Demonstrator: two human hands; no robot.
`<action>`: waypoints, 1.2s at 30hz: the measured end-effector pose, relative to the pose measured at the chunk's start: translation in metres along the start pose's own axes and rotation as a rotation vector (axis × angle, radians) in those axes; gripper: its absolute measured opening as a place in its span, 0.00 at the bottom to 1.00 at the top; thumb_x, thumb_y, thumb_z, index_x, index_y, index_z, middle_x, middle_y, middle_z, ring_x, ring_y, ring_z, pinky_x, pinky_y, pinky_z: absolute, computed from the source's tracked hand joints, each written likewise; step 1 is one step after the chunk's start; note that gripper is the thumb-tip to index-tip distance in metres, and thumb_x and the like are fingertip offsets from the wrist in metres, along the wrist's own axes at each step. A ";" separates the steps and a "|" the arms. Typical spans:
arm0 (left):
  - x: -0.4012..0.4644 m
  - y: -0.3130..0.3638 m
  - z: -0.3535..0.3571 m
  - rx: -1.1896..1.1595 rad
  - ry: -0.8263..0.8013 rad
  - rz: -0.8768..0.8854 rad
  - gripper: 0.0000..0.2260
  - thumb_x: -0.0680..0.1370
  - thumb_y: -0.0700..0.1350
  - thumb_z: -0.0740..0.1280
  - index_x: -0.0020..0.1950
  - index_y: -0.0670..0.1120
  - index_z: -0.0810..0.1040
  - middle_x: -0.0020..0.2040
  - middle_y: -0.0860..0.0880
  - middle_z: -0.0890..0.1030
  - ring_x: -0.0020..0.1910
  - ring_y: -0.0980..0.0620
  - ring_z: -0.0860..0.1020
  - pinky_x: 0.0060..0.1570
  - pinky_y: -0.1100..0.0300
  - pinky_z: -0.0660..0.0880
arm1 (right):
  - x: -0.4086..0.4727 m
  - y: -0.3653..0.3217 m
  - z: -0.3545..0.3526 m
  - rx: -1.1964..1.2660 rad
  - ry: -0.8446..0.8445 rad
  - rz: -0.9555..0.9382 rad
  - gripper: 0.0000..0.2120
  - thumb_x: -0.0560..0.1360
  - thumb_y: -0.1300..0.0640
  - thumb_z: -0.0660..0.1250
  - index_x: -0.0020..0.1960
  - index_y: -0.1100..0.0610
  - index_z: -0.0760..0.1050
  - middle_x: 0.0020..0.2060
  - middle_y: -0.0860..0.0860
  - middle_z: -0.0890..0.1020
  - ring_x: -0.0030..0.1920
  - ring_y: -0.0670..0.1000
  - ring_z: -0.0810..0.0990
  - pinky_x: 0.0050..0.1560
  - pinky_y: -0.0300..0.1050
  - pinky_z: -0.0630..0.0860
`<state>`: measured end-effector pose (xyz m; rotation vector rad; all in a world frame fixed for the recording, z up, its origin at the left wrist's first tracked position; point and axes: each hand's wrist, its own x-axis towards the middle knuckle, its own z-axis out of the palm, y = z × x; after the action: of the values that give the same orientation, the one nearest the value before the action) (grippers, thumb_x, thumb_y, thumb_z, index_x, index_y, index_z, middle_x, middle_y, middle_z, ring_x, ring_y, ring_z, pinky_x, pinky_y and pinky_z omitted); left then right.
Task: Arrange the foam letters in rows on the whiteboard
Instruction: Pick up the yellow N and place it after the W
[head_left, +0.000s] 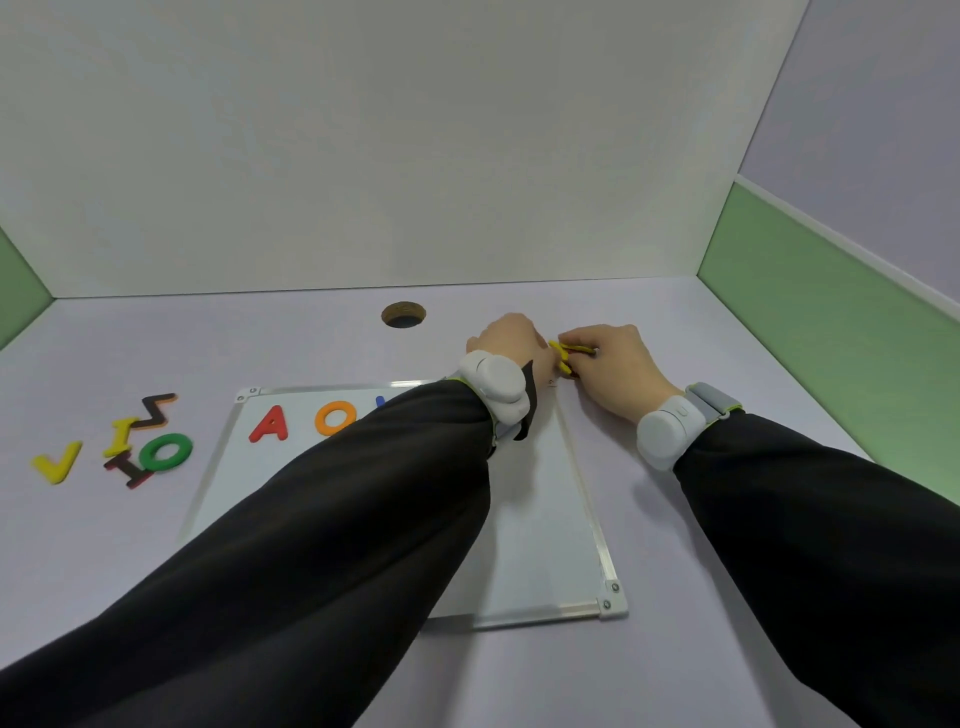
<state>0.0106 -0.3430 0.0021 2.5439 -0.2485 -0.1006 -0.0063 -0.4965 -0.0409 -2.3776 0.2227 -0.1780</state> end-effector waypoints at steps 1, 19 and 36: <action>-0.001 0.000 -0.004 -0.066 0.002 0.001 0.05 0.72 0.45 0.68 0.42 0.47 0.83 0.39 0.48 0.82 0.38 0.45 0.76 0.40 0.58 0.72 | 0.000 -0.001 -0.001 0.003 0.002 0.000 0.14 0.69 0.48 0.58 0.43 0.35 0.81 0.48 0.46 0.84 0.51 0.51 0.80 0.60 0.55 0.78; -0.050 -0.034 -0.047 -0.248 0.098 0.055 0.08 0.77 0.42 0.64 0.51 0.46 0.83 0.48 0.48 0.83 0.47 0.48 0.81 0.49 0.55 0.78 | -0.052 -0.076 0.000 0.231 0.033 -0.157 0.08 0.75 0.58 0.67 0.51 0.55 0.84 0.45 0.46 0.85 0.47 0.43 0.82 0.47 0.34 0.74; -0.117 -0.086 -0.062 -0.198 0.159 -0.006 0.11 0.80 0.43 0.64 0.61 0.46 0.80 0.56 0.48 0.82 0.54 0.48 0.79 0.55 0.57 0.75 | -0.085 -0.106 0.017 0.165 -0.154 -0.201 0.05 0.71 0.59 0.75 0.47 0.57 0.84 0.41 0.51 0.86 0.40 0.43 0.82 0.34 0.24 0.71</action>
<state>-0.0824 -0.2158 0.0080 2.3406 -0.1605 0.0712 -0.0748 -0.3911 0.0137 -2.2342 -0.1007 -0.1022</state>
